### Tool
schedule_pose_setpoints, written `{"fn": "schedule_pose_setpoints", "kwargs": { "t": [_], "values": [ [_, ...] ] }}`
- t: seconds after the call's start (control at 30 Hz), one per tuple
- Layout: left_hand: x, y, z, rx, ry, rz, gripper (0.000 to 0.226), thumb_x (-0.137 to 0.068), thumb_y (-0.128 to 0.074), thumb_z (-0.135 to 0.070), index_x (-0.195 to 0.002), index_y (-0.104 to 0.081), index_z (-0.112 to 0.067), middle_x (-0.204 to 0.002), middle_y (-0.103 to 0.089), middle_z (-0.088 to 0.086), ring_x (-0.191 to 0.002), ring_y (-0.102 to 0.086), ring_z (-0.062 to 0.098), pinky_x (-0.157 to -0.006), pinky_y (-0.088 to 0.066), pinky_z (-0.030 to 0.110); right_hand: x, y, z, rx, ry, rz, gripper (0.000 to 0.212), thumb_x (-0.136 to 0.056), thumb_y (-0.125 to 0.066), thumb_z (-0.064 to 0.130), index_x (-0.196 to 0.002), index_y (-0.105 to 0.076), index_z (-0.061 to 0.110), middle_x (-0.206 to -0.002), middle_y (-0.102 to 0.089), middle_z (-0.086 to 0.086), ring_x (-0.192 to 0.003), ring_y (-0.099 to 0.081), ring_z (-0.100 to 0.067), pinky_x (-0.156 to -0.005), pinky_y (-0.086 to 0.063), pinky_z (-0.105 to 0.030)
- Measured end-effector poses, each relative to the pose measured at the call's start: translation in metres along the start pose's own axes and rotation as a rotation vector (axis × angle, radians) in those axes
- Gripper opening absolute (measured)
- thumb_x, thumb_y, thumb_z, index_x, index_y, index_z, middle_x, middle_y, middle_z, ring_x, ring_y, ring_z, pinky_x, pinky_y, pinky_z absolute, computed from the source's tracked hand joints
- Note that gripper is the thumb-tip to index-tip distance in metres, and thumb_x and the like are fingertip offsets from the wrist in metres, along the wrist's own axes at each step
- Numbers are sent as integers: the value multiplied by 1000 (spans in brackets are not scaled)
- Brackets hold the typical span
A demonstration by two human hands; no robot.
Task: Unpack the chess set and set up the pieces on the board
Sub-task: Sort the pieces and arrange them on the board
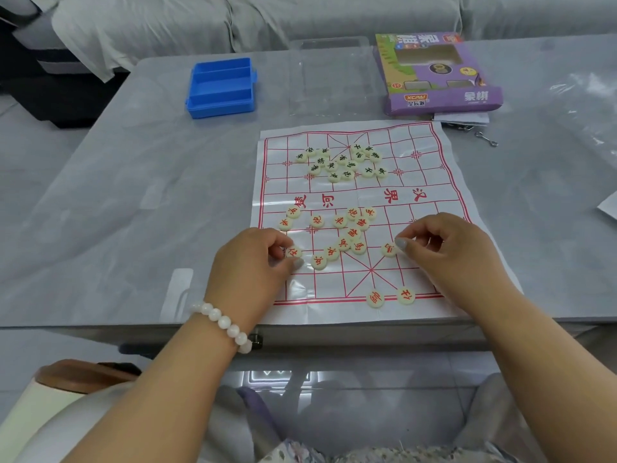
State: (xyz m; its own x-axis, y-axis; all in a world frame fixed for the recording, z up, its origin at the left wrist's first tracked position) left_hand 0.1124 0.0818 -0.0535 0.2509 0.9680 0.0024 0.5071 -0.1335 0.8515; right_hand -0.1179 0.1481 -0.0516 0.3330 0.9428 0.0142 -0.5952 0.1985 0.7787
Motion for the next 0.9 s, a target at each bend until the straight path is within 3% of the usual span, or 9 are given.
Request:
{"fn": "schedule_pose_setpoints", "kwargs": {
  "t": [0.2,0.4,0.57,0.77,0.9],
  "values": [
    [30,10,-22,129,-121,65,18,-74,-73,-36,-90,-65,-35,-74,-55,-16,-66,-50,4,-61,-34,9,2,1,-6,-33,-16,-29,4,-88,-61,33,-85,-60,32,-82,-58,17,-75,-54,-8,-62,-40,-14],
    [45,-14,-39,74,-140,209,29,-74,-73,-41,-102,-70,-33,-80,-57,-14,-77,-54,6,-72,-41,13,6,2,-8,-42,-24,-35,5,-88,-61,34,-83,-62,32,-82,-59,17,-75,-54,-8,-62,-41,-15],
    [44,-16,-39,87,-99,192,31,-76,-72,-43,-105,-69,-33,-84,-55,-19,-84,-56,4,-82,-47,19,9,5,-6,-39,-15,-32,5,-88,-61,33,-84,-61,32,-81,-58,18,-74,-53,-7,-60,-37,-12],
    [45,-17,-40,106,-78,188,31,-77,-72,-39,-107,-68,-34,-72,-51,-23,-75,-53,3,-78,-40,13,6,7,-3,-47,-3,-19,4,-88,-60,34,-86,-61,31,-81,-58,16,-73,-53,-8,-60,-39,-14],
    [46,-15,-41,108,-92,176,38,-76,-71,-45,-112,-65,-35,-74,-52,-22,-75,-51,2,-74,-38,10,-6,10,6,-1,20,44,4,-90,-59,32,-88,-62,30,-79,-57,14,-67,-50,-7,-59,-35,-12]
  ]
}}
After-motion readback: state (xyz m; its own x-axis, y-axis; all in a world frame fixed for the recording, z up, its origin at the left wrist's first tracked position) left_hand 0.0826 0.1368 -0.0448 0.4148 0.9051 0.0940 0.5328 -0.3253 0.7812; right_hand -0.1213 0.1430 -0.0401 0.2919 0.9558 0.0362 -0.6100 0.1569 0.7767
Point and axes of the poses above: each hand's wrist, its own x-axis away from the middle knuckle, its own y-axis out of the back of the hand, z = x × y, the point moved 1 cm from there along -x, towards the middle knuckle
